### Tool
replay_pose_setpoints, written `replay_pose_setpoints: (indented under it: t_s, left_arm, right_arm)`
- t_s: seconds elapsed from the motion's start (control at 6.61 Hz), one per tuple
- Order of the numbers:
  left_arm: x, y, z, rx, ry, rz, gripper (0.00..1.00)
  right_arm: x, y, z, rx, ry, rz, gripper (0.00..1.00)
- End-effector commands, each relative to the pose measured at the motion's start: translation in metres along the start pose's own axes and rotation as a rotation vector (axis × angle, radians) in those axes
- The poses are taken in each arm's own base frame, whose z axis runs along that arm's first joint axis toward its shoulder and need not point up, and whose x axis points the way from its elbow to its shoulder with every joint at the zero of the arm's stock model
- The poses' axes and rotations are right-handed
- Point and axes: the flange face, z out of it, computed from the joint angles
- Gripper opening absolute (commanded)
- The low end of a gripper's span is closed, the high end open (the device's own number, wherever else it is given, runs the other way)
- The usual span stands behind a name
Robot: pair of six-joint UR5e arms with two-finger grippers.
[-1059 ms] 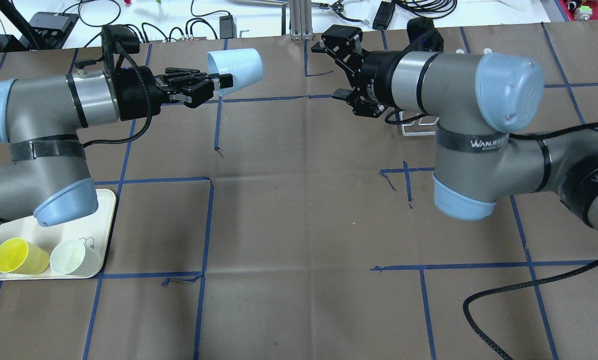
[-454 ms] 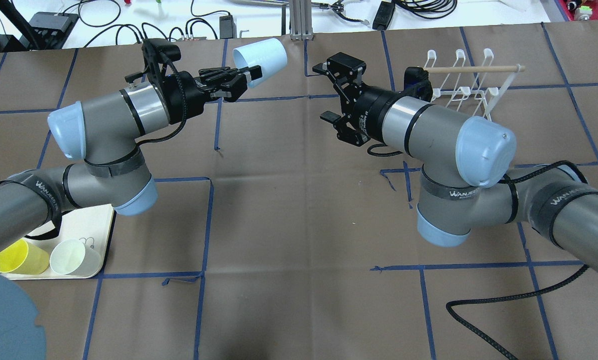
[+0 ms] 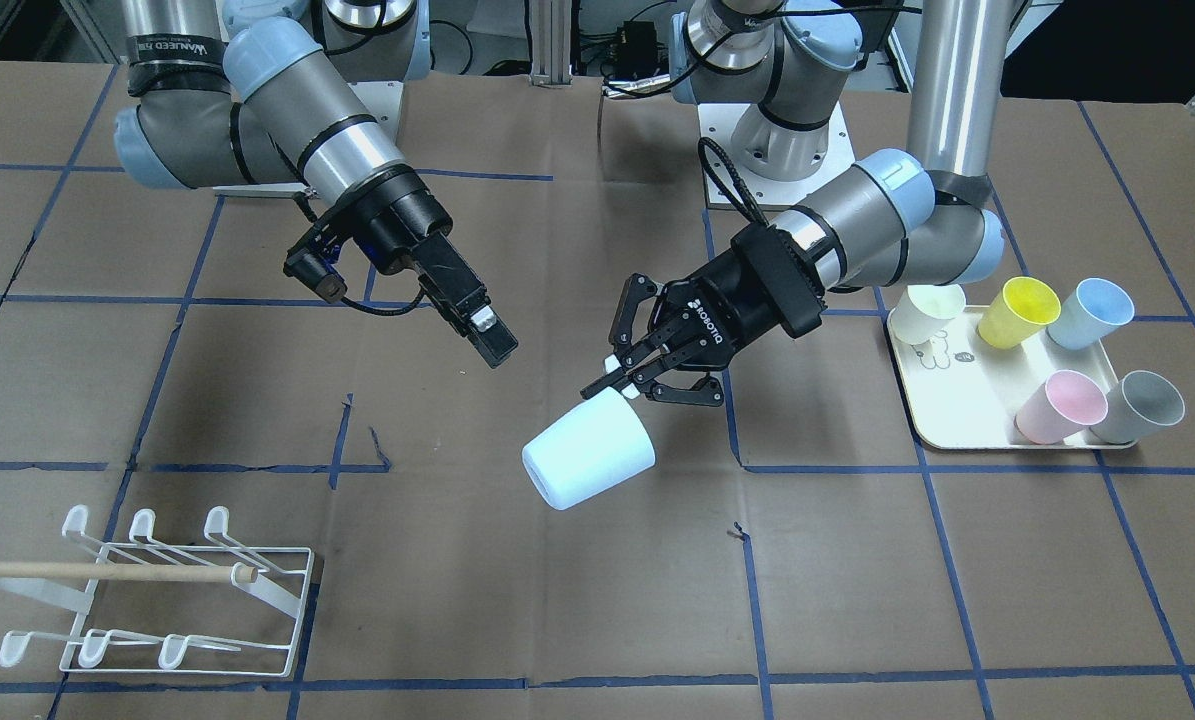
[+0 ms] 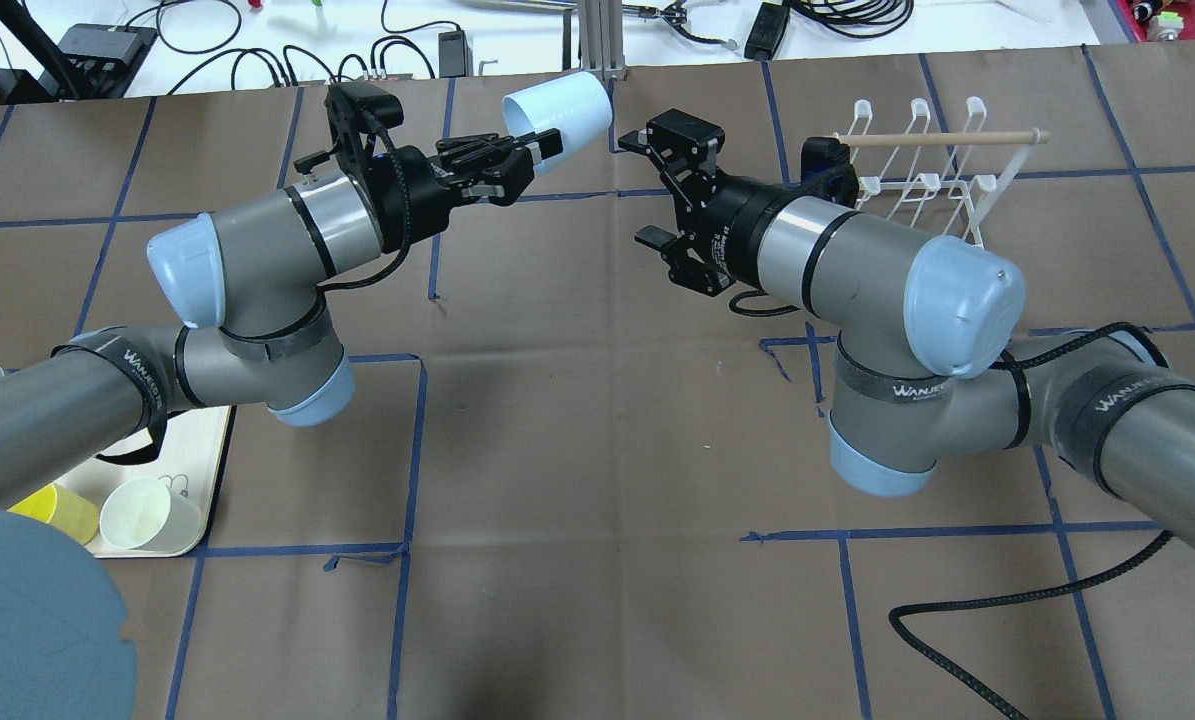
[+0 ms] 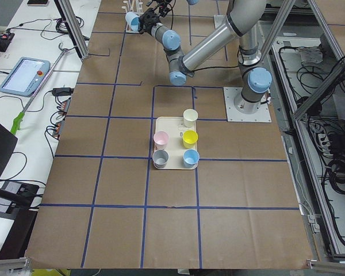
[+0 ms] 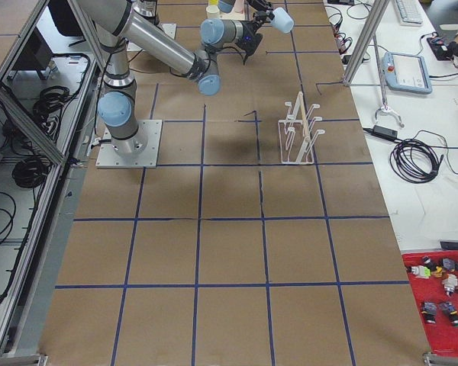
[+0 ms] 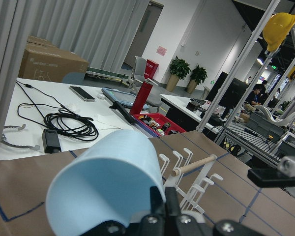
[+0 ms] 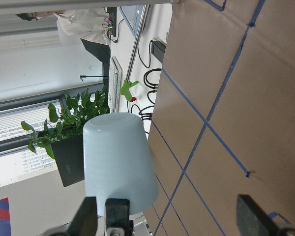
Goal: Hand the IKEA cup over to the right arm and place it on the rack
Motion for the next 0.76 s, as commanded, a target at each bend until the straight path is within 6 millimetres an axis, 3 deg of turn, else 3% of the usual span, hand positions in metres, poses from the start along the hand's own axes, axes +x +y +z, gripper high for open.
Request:
replay_pose_setpoints:
  t_s: [0.0, 0.15, 0.45, 0.61]
  left_arm:
    - [0.025, 0.01, -0.01, -0.014, 0.018, -0.019, 0.03]
    - [0.028, 0.014, -0.011, -0.02, 0.033, -0.025, 0.03]
    - [0.032, 0.019, -0.012, -0.029, 0.055, -0.034, 0.03]
    - [0.036, 0.021, -0.014, -0.033, 0.074, -0.039, 0.03]
  right_arm:
    - [0.0, 0.0, 0.0, 0.009, -0.004, 0.006, 1.0]
    - [0.0, 0.001, 0.0, 0.006, -0.004, -0.007, 1.0]
    - [-0.003, 0.021, 0.005, -0.024, -0.004, -0.017, 0.99]
    - [-0.001, 0.019, 0.007, 0.009, 0.001, -0.017, 0.99]
